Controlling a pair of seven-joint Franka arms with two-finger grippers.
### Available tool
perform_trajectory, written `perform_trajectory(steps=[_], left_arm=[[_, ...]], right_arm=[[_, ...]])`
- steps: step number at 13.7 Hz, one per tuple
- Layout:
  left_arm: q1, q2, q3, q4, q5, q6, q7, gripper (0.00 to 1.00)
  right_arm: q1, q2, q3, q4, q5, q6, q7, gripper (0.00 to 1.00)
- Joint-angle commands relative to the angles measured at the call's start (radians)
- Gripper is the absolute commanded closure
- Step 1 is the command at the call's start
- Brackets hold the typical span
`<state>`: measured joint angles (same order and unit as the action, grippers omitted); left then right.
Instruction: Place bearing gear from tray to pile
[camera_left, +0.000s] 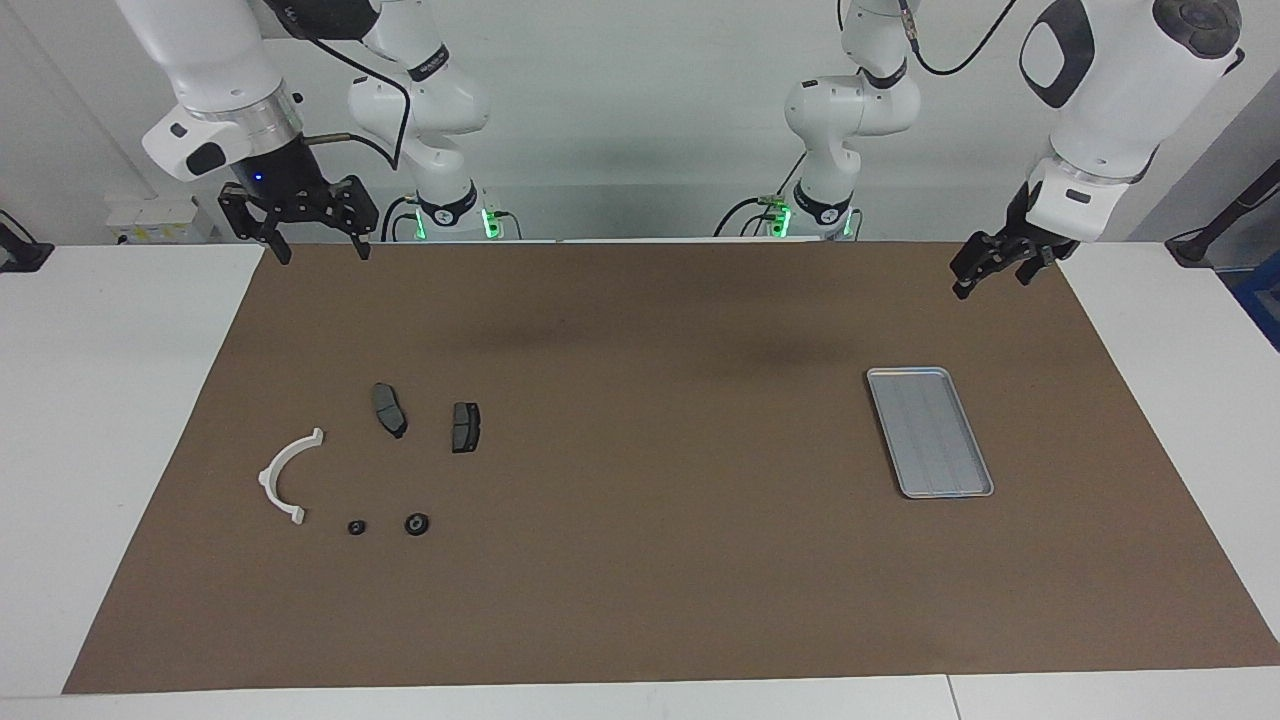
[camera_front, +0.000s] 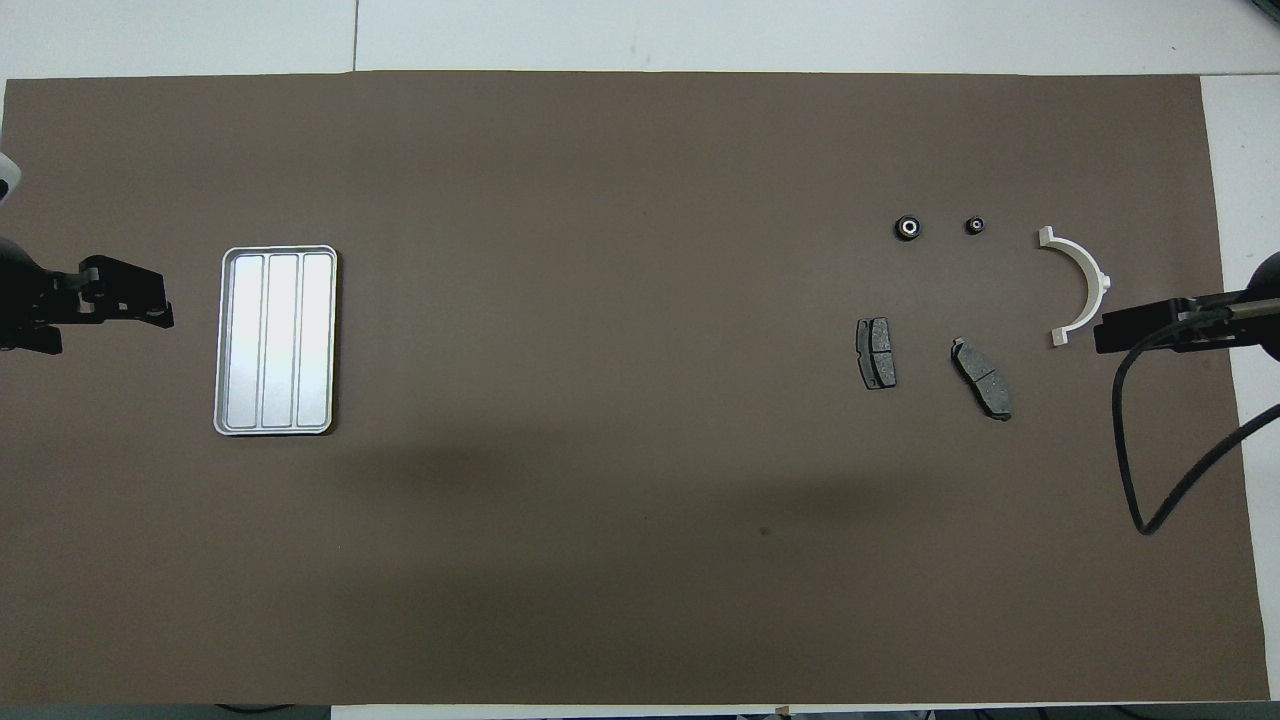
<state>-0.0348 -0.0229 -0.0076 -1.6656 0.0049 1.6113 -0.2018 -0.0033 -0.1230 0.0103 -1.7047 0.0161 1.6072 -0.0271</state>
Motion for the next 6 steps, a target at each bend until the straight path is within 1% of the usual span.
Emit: perform_trajectory(steps=[1, 6], left_arm=[[-0.005, -0.012, 0.005, -0.011, -0.008, -0.007, 0.007, 0.00], [-0.005, -0.012, 0.005, -0.011, -0.008, -0.007, 0.007, 0.00]], right_arm=[[-0.007, -0.004, 0.008, -0.001, 0.005, 0.000, 0.012, 0.00], [-0.007, -0.004, 0.008, -0.001, -0.001, 0.000, 0.010, 0.00]])
